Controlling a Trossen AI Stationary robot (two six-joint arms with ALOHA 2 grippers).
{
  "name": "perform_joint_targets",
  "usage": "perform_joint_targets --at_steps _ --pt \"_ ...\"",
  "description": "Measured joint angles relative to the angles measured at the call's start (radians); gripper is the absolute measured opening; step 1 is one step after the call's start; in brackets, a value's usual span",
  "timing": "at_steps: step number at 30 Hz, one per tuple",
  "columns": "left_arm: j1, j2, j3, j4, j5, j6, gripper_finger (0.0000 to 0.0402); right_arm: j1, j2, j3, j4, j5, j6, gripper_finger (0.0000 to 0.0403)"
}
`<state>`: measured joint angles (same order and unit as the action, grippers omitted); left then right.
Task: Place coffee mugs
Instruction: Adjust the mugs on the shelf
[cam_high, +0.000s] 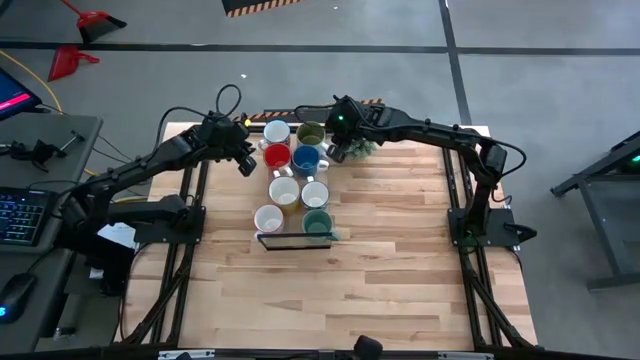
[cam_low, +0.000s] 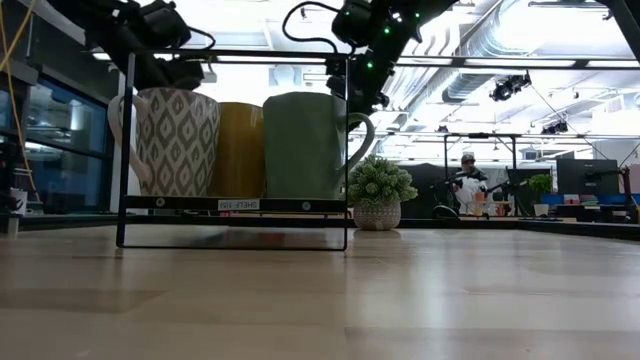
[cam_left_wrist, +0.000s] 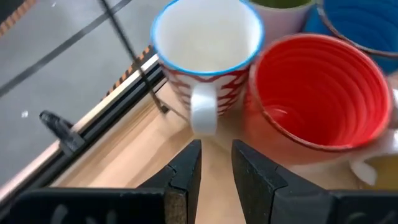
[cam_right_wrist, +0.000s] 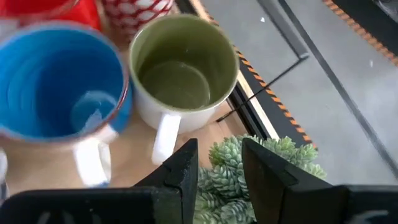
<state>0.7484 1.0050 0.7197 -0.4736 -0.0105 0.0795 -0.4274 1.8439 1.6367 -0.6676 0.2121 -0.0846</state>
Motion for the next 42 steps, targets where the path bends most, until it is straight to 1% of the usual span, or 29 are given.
perform_joint_targets --at_steps 2,4,5,9,16,20,22,26,33,42 --pt "0.0 0.007 0.0 -0.001 -0.023 -0.045 0.0078 0.0 0.0 0.0 0.004 0.031 0.046 0.0103" --pt "-0.002 0.014 0.0 -0.001 -0.028 -0.056 0.0078 0.0 0.0 0.0 0.003 0.058 0.058 0.0103" --pt "-0.004 0.018 0.0 -0.001 -0.028 -0.047 0.0078 0.0 0.0 0.0 0.003 0.057 0.052 0.0103" --pt "-0.005 0.035 0.0 -0.001 -0.027 0.002 0.0078 -0.001 0.008 0.0 0.003 -0.002 0.001 0.0103" --pt "-0.005 0.037 -0.001 0.007 -0.028 0.009 0.0078 -0.005 0.021 -0.001 0.016 0.014 0.032 0.0103" --pt "-0.005 0.041 -0.001 0.008 -0.029 -0.053 0.0078 -0.007 0.036 0.0 0.03 -0.003 0.083 0.0103" --pt "-0.005 0.048 -0.001 0.006 -0.028 -0.074 0.0078 -0.006 0.044 -0.001 0.024 -0.005 0.084 0.0103" --pt "-0.019 0.073 -0.001 0.008 -0.025 -0.072 0.0078 -0.002 0.049 -0.001 0.034 -0.007 0.077 0.0103" --pt "-0.05 0.117 -0.001 0.084 -0.027 -0.093 0.0078 -0.003 0.049 -0.001 0.047 -0.011 0.059 0.0103" --pt "-0.074 0.121 -0.001 0.093 -0.026 -0.085 0.0078 -0.003 0.049 -0.001 0.044 -0.029 0.034 0.0103"
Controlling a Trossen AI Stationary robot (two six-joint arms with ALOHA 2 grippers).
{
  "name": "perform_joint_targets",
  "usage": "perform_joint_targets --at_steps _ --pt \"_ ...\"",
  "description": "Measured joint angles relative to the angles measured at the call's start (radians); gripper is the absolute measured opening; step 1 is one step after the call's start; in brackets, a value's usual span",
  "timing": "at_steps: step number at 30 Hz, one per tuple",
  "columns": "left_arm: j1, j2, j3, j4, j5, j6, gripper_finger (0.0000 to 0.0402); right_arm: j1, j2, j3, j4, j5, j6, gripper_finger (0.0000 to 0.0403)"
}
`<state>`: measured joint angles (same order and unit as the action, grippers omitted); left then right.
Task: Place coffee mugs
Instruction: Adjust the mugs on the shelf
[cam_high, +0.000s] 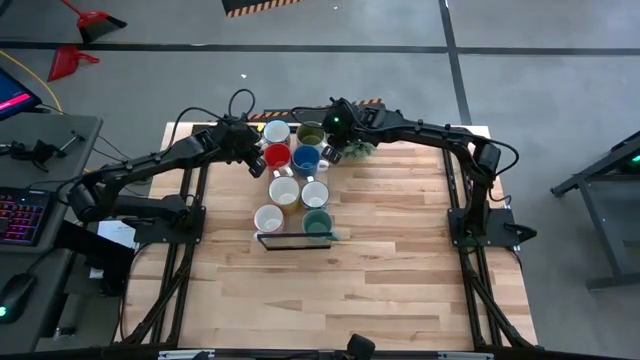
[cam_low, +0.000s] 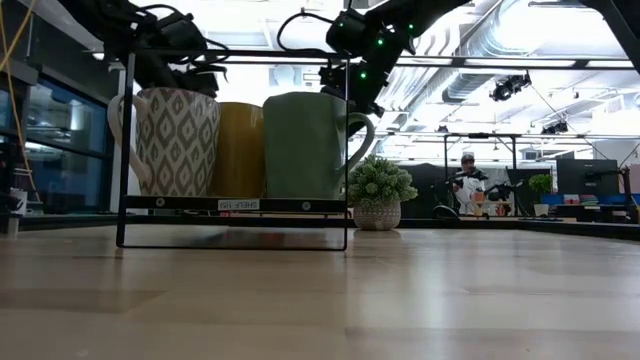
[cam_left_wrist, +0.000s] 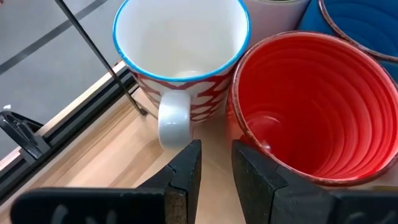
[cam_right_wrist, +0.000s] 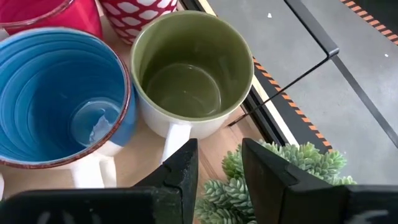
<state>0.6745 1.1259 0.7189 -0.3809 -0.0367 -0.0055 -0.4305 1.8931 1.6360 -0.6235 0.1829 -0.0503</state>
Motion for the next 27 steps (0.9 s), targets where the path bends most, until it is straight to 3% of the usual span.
perform_joint_targets --at_steps 13,20,24,27 --pt "-0.009 0.0 0.0 -0.016 0.054 -0.001 0.0078 0.0 0.0 0.0 -0.006 -0.002 -0.012 0.0103" --pt "-0.009 -0.016 0.016 -0.037 0.026 0.031 0.0078 0.0 0.0 0.0 -0.016 0.019 -0.018 0.0103" --pt "-0.009 -0.062 0.104 -0.173 -0.027 0.068 0.0078 0.0 -0.001 0.0 -0.038 0.126 -0.011 0.0103" --pt "-0.009 -0.108 0.176 -0.321 -0.071 0.095 0.0078 0.0 -0.002 0.001 -0.089 0.142 -0.012 0.0103"
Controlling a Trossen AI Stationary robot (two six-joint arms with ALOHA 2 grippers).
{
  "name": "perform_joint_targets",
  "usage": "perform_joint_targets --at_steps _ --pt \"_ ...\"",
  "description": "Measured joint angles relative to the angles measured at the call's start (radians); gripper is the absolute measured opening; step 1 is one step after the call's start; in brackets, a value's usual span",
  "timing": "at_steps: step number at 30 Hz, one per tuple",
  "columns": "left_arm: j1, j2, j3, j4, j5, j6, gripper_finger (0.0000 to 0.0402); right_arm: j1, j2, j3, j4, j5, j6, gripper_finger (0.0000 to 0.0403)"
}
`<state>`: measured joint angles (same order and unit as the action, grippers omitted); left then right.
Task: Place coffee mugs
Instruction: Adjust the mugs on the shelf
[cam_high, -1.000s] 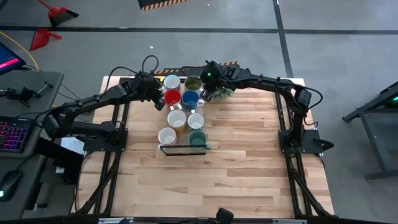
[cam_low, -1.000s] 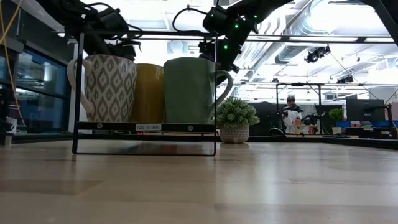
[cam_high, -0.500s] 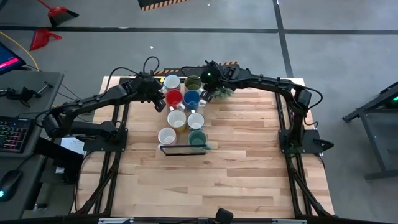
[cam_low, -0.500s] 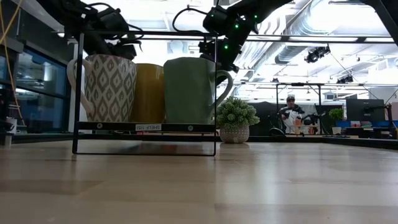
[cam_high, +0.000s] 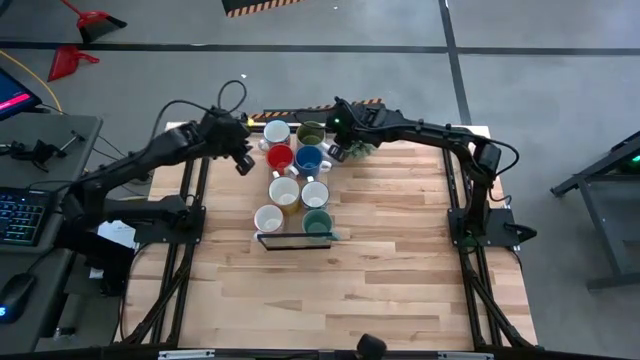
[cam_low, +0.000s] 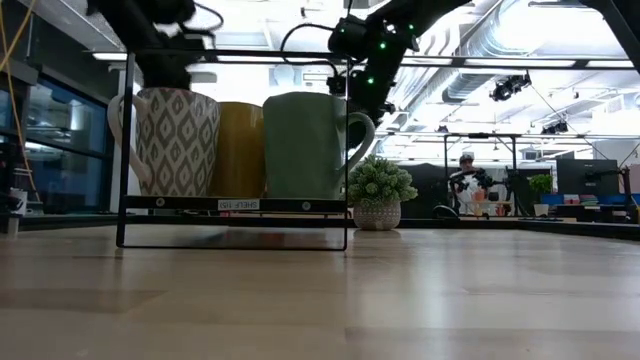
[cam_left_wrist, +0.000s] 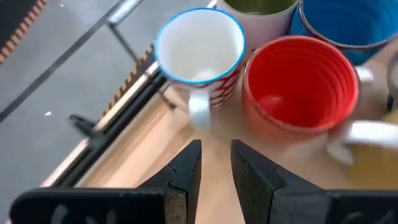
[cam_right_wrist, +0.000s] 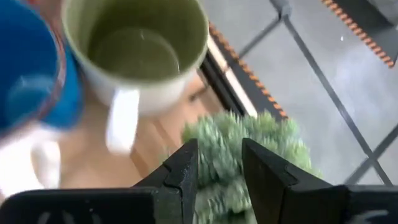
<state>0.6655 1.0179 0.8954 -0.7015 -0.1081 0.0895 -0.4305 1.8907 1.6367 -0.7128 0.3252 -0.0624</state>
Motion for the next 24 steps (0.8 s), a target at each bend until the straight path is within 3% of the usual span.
perform_joint_targets --at_steps 8,13,18,24 --pt "-0.055 -0.177 0.033 -0.324 0.03 -0.043 0.0078 0.062 -0.09 0.0 -0.278 -0.003 0.058 0.0103" --pt "-0.149 -0.334 -0.07 -0.346 0.091 -0.163 0.0078 0.167 -0.189 -0.045 -0.423 0.022 0.178 0.0103" --pt "-0.242 -0.483 -0.182 -0.286 0.074 -0.256 0.0078 0.256 -0.357 -0.258 -0.278 0.034 0.268 0.0103" --pt "-0.307 -0.497 -0.178 -0.276 0.069 -0.269 0.0078 0.277 -0.494 -0.543 0.076 -0.045 0.356 0.0103"
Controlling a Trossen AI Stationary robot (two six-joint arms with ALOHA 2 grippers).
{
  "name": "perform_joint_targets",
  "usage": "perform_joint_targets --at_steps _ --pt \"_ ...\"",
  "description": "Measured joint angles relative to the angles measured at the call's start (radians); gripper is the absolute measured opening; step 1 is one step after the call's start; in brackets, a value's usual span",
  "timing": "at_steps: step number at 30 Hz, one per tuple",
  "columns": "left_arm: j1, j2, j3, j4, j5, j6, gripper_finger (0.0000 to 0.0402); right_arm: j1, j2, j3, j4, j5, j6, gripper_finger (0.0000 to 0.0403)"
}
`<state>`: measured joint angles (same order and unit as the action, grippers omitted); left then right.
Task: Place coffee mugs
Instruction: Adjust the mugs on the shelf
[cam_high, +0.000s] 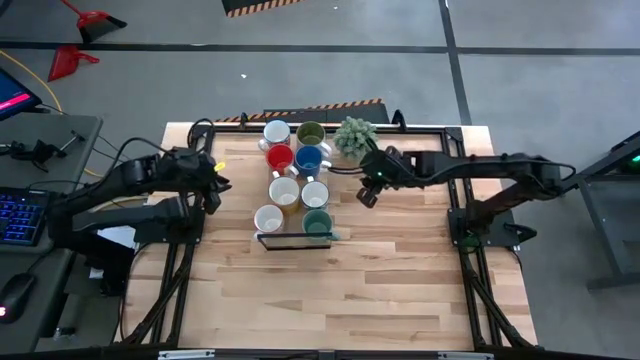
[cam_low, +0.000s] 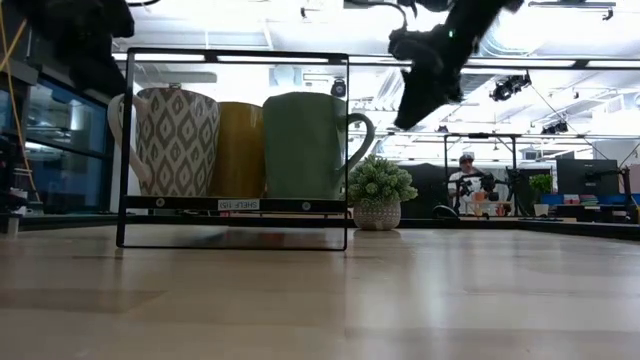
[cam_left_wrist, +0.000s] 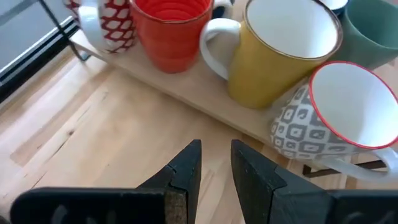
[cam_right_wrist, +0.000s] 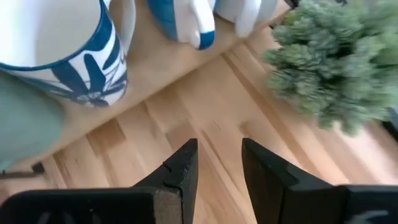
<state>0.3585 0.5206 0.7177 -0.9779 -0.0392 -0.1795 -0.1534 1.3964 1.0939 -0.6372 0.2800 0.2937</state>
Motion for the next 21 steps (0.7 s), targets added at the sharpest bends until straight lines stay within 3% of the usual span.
perform_joint_targets --at_steps 5,12,21 --pt "-0.019 0.101 0.017 0.054 0.0 -0.002 0.0078 -0.004 0.009 -0.079 0.169 -0.038 -0.029 0.0103" --pt "-0.053 0.273 0.027 0.221 0.007 0.077 0.0078 -0.004 0.018 -0.08 0.207 -0.045 -0.085 0.0103" --pt "-0.133 0.32 -0.087 0.459 0.001 0.095 0.0078 -0.003 0.023 -0.08 0.26 -0.027 -0.121 0.0103"
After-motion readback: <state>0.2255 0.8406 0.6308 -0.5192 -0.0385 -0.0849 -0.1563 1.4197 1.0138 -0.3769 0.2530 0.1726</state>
